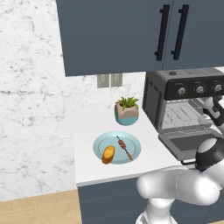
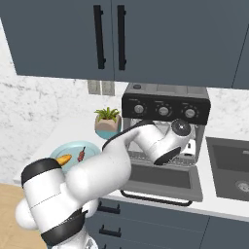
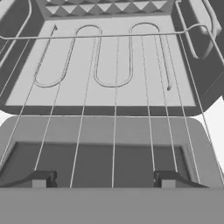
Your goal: Pick up the kebab skewer and baguette bread, and place them inside the toaster oven. Close the toaster oven door and start by setting the timer.
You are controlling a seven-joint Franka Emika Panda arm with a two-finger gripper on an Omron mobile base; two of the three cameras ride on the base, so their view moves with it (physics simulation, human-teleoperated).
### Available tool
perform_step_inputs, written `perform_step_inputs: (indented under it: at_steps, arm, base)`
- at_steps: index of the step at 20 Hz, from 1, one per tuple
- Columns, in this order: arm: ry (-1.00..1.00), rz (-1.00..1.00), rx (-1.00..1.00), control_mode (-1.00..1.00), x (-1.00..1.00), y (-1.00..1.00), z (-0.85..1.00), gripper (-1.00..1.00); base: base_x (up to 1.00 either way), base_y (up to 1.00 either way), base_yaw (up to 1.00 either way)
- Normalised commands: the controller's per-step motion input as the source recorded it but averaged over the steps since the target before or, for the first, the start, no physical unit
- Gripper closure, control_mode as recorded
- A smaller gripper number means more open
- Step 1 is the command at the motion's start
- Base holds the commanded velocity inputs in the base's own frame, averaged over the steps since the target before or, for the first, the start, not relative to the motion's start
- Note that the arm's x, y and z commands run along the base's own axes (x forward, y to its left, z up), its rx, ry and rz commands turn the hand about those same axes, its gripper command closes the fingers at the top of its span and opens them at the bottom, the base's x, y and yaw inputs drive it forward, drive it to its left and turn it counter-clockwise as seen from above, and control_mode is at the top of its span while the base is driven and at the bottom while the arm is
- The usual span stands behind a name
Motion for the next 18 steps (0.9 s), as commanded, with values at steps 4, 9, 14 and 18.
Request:
perform_step_inputs:
  at_steps: [4, 9, 14, 18]
  arm:
    - [0.02, 0.00, 0.06, -1.00, -0.29, 0.00, 0.04, -1.00]
    - [0.03, 0.00, 0.07, -1.00, -0.39, 0.16, 0.32, -1.00]
    - [0.06, 0.00, 0.04, -1.00, -0.31, 0.63, 0.33, -1.00]
    - [0.05, 0.00, 0.00, -1.00, -0.34, 0.98, 0.16, -1.00]
  base:
    - [0.00, 0.00, 0.00]
    - [0.00, 0.00, 0.00]
    - [0.00, 0.00, 0.00]
    - [0.00, 0.00, 0.00]
